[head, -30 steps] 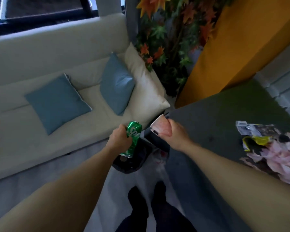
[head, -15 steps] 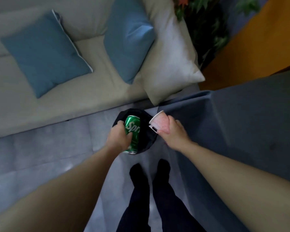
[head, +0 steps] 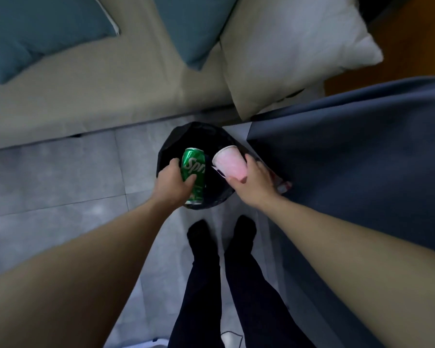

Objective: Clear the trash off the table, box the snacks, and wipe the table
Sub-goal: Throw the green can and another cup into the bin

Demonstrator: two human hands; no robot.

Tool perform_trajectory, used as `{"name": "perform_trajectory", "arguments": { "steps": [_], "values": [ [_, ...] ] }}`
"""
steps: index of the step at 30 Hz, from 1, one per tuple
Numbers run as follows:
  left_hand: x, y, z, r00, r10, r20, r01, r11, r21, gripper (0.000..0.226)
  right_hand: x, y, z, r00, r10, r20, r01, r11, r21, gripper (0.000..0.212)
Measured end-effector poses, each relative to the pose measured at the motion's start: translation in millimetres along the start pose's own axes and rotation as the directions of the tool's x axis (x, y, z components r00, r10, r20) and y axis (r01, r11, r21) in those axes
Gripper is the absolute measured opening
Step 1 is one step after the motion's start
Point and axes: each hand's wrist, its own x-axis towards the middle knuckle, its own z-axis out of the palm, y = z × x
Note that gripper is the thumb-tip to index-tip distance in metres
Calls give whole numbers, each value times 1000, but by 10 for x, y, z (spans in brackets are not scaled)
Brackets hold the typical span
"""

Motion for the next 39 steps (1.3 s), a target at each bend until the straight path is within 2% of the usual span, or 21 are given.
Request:
{"name": "perform_trajectory", "arguments": {
  "steps": [3,12,16,19,26,39],
  "values": [
    [65,-5,35,999,5,40,-5,1000,8,64,58,-1,74,1000,-17,24,16,1000,20,84],
    [23,26,-161,984,149,101,-166,967,192,38,-85,54,19,997,-61,39,61,998,-11,76],
    [-54,97,-305,977,168,127,-202,921,332,67,-213,-2,-118,995,-101,11,102,993,-61,77],
    [-189,203,-453,974,188,128,-225,873,433,71,-362,-112,-265,991,-131,-5,129,981,-142,78],
    [-683,609,-1000,970,213,116,-242,834,496,69,-850,-465,-773,985,-167,-34,155,961,-230,78],
    [-1772,1779,-2047,887,462,9,-383,724,573,67,-2080,-944,-2089,944,-245,-221,188,950,-251,81]
  ]
}}
